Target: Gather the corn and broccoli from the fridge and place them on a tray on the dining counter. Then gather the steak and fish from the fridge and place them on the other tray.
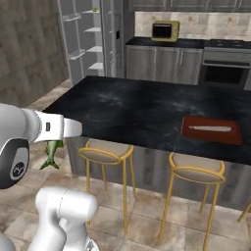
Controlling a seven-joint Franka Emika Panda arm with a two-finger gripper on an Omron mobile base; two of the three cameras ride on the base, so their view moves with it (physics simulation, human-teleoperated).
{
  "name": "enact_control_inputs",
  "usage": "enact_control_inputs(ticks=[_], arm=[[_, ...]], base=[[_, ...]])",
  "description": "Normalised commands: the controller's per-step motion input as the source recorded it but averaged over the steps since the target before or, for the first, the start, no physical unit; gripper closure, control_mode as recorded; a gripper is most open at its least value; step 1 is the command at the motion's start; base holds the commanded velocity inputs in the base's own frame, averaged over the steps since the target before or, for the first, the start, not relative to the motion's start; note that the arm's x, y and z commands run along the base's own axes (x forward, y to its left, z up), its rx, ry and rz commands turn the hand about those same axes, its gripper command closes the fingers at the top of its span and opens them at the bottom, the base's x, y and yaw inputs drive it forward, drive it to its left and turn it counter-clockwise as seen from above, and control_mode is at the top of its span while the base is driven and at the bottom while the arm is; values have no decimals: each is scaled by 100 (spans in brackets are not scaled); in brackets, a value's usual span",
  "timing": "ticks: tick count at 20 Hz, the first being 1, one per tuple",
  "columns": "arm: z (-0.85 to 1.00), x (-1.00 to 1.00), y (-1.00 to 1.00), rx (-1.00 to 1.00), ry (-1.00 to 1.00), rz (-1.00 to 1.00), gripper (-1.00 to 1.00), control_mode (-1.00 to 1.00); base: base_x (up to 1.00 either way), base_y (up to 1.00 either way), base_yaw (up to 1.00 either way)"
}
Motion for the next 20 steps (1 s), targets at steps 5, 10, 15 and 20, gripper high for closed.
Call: enact_control_inputs(ticks=[5, 10, 15, 20], arm=[[0, 0, 0, 0, 0, 0, 100, 100], [0, 0, 0, 0, 0, 0, 100, 100], [0, 0, 0, 0, 0, 0, 100, 100], [0, 0, 0, 0, 0, 0, 100, 100]], base=[[1, -100, 0], [4, -100, 0], [23, -100, 0], [22, -100, 0]])
